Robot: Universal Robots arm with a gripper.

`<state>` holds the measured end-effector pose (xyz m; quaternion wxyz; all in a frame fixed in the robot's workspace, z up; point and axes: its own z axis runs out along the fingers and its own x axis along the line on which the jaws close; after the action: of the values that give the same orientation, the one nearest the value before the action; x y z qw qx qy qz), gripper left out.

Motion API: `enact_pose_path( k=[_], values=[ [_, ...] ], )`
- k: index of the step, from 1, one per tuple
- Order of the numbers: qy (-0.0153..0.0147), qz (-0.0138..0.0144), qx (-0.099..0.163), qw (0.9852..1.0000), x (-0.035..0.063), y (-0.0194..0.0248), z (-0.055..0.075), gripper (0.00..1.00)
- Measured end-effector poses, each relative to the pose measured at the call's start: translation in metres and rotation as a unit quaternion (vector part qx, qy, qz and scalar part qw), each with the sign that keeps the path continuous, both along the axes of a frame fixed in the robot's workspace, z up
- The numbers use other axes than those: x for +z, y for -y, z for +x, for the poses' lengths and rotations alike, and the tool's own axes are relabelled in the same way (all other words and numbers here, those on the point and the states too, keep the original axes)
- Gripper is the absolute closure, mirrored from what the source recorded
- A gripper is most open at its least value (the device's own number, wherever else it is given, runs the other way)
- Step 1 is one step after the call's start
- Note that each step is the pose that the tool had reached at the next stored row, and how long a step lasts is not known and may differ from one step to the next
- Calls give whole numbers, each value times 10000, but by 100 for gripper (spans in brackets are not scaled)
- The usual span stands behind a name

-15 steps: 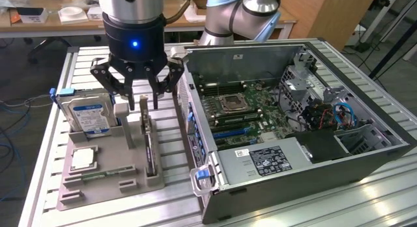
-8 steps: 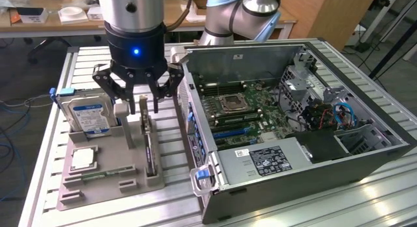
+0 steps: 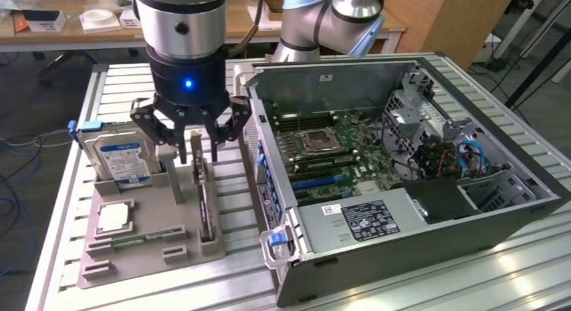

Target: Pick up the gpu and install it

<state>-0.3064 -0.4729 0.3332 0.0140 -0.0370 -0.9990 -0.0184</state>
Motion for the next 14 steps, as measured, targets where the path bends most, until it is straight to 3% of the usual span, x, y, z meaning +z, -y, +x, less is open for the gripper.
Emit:
enact_pose_path(
  k=[14],
  values=[
    [0,-7,0,10000,-272,0,-2,53]
  ],
)
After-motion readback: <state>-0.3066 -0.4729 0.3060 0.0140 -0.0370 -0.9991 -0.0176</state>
